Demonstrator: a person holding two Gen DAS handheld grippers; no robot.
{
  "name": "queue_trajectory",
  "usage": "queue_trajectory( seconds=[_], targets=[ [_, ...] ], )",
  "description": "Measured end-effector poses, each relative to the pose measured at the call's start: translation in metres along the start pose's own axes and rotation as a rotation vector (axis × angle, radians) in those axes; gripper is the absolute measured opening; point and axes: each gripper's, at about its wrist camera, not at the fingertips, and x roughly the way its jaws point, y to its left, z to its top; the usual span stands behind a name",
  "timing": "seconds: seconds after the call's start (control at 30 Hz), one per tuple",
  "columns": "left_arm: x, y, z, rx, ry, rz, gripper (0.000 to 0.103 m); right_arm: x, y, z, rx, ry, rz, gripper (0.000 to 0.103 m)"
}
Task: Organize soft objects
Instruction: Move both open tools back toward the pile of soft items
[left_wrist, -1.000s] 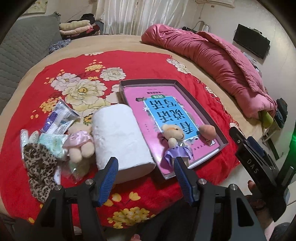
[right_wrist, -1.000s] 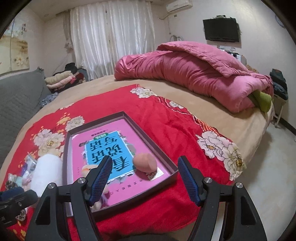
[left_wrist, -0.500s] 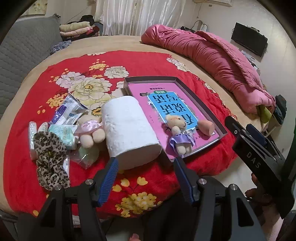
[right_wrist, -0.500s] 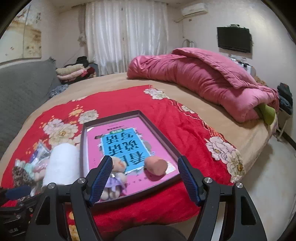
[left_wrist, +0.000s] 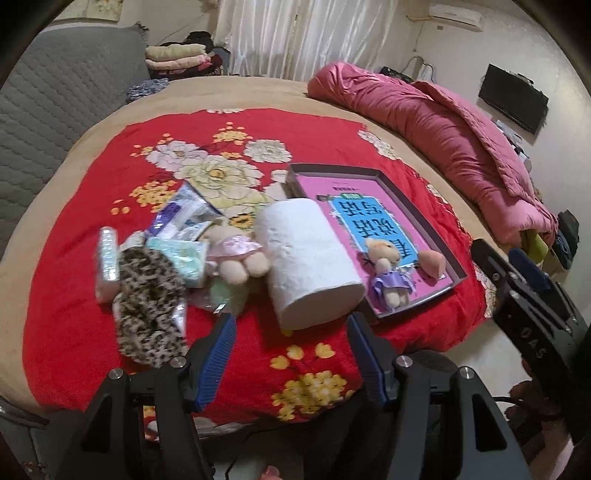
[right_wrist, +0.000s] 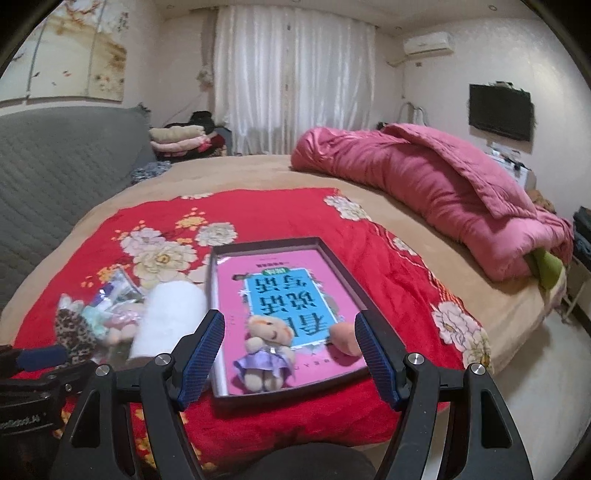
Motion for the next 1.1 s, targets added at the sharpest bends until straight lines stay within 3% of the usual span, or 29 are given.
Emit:
queue_trajectory(
  seconds=[0.43,0.8,1.1],
  targets=[
    [-0.025,0.052,-0.005,-0.100,-0.053,0.044,0.062,-0.032,0.050,0.012,-0.097,-0.040,0.127,0.074],
    [-0.028,0.098,-0.010,-0.185,-0.074,0.074,0.062,-0.034,0.097,0.004,-0.189,-0.012,0.232,0.074],
    [-0.007,0.127,-0.015,-0.269,-0.007,0.041,0.062,-0.018,0.129,-0.004,-0.234,0.043,0.323,0.074]
  ],
)
